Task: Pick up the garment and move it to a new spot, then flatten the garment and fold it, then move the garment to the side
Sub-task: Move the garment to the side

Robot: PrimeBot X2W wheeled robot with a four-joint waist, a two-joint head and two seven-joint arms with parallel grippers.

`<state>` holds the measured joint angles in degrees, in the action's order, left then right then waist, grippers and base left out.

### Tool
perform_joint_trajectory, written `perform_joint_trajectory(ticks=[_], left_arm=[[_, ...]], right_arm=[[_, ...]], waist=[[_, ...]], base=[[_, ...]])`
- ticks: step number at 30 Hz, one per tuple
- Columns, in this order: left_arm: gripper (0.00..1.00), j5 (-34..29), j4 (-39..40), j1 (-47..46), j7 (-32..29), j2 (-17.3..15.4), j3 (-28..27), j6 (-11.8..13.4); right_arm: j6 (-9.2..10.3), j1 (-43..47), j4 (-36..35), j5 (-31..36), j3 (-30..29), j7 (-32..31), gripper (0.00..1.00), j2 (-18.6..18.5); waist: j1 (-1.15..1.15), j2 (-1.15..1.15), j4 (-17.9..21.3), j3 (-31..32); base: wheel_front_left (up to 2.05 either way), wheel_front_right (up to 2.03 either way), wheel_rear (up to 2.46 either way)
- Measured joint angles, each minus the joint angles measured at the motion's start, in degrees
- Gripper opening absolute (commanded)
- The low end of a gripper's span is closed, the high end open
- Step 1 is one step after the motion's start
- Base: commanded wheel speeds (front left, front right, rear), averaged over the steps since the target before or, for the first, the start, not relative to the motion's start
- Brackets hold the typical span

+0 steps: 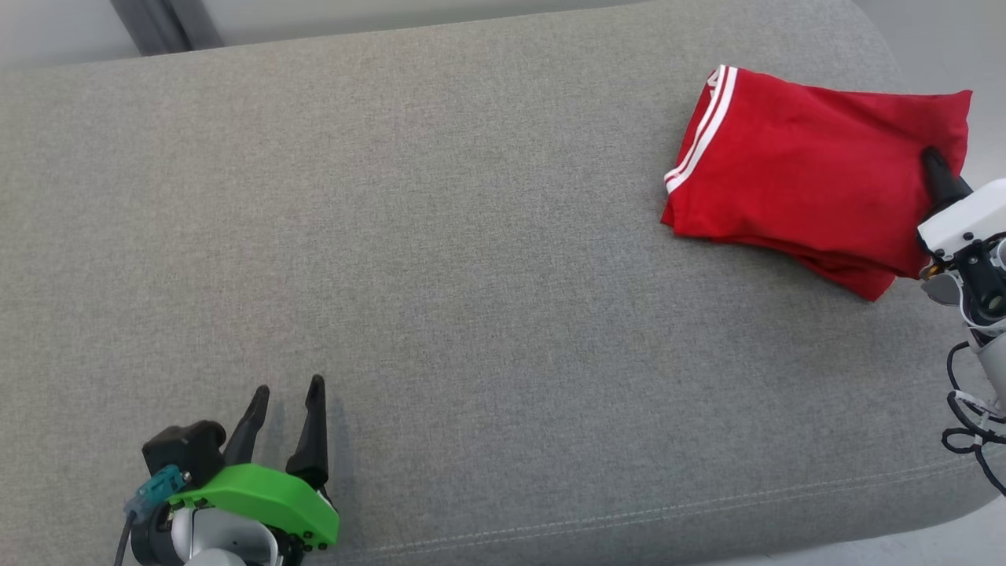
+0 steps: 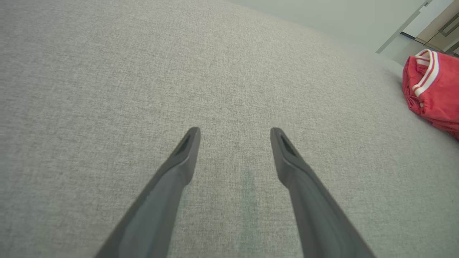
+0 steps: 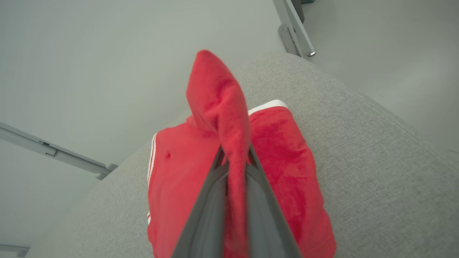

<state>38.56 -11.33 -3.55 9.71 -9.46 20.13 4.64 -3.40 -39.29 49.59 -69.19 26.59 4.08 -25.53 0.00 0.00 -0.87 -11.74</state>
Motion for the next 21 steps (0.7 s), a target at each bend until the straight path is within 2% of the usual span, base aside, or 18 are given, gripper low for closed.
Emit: perform_joint_trajectory(ticks=[9,17,21], left_arm=[[1.0,0.0,3.8,2.5,-0.6,-0.3,0.1,0.6],[1.0,-2.2,9.0,2.4,0.6,-0.7,0.0,0.9],[1.0,-3.3,10.3,2.4,1.0,-1.0,-0.9,0.9]], right_arm=[[1.08,-0.3,1.4,0.8,-0.5,3.9,0.0,-0.1],[2.93,-1.9,3.7,2.5,-1.3,7.5,0.0,-0.7],[3.11,-1.9,5.1,2.7,-1.4,7.6,0.0,-0.7]], waist=[[0.0,0.0,-0.8,-0.7],[0.0,0.0,-2.5,-1.9],[0.0,0.0,-3.2,-2.0]], base=[[0.0,0.0,0.0],[0.0,0.0,0.0],[0.0,0.0,0.0]])
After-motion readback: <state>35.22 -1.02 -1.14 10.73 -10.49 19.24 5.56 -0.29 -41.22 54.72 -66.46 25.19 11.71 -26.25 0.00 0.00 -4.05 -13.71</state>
